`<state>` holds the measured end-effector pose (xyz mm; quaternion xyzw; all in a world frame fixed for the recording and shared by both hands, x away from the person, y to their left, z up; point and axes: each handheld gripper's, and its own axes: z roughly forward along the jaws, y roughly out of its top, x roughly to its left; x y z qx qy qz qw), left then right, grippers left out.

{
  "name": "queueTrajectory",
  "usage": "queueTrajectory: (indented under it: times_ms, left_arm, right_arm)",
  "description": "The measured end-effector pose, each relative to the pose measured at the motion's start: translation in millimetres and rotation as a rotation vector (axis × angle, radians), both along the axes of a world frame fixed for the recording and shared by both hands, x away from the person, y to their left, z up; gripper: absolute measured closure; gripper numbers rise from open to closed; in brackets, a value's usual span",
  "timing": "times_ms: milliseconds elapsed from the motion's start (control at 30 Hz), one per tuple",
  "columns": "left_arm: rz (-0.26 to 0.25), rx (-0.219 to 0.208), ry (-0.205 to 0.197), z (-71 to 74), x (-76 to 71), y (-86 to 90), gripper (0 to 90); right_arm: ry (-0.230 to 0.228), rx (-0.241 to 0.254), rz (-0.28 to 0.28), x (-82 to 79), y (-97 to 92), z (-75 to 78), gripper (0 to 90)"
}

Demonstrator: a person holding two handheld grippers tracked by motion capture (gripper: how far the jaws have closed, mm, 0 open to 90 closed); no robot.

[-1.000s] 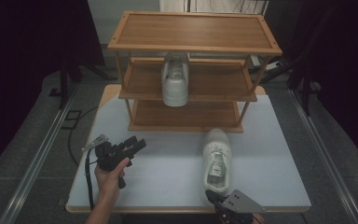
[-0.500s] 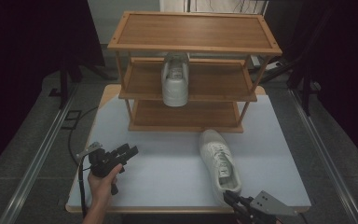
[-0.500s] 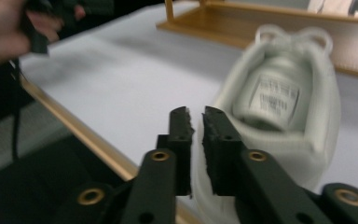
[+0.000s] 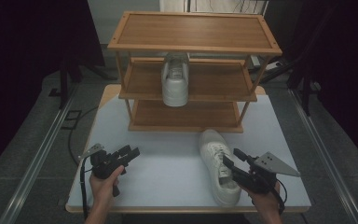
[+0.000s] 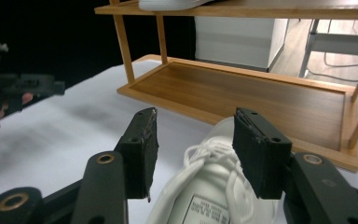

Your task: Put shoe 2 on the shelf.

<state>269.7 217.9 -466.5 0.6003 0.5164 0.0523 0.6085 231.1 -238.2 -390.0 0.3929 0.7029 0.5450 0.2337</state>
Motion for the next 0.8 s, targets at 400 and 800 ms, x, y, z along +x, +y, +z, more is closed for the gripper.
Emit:
queueTrajectory:
  times_ms: [400, 800]
  left_arm:
    - [0.001, -0.015, 0.008, 0.0, -0.7, 0.1, 38.9]
    - [-0.001, -0.028, 0.035, -5.2, 1.8, 0.6, 38.8]
  right_arm:
    - [0.103, -0.034, -0.041, 11.2, -11.0, -26.5, 46.9]
    - [0.166, -0.189, -0.127, 40.7, 3.9, -55.8, 49.7]
